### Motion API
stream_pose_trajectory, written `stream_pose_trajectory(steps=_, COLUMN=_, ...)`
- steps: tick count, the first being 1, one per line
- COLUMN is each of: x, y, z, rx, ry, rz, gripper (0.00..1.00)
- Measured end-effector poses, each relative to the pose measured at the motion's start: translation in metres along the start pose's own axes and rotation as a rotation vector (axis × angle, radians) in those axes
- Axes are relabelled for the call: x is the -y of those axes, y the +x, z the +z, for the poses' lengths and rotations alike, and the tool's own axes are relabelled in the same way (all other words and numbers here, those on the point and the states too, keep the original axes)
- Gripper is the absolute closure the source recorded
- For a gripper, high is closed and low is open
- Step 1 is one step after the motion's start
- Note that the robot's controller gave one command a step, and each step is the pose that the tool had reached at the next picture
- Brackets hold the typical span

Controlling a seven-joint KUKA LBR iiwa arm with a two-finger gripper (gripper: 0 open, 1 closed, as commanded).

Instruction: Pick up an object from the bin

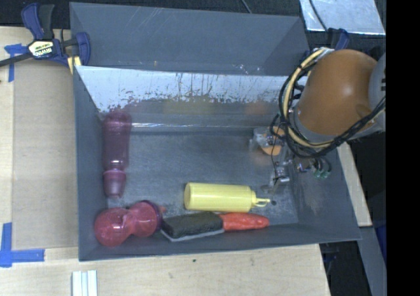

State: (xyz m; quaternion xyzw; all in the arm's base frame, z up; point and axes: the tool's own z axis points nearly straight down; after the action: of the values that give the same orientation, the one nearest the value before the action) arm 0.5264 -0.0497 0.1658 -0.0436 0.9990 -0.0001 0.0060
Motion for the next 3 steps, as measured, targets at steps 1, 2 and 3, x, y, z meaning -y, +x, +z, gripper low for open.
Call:
stream_pose_trajectory(steps=1, x=-0.05, y=0.032, z=0.05, rx=-0.01, ry=-0.001, rz=0.017, gripper=0.0)
stream_pose_trajectory(steps=2, x=-0.054, y=0.027, z=0.071, rx=0.008, ry=0.004, rz=-0.013, gripper=0.0)
stream_pose_trajectory(steps=3, x=-0.048, y=0.025, z=0.077, rx=0.009, ry=0.001, rz=-0.055, gripper=1.0)
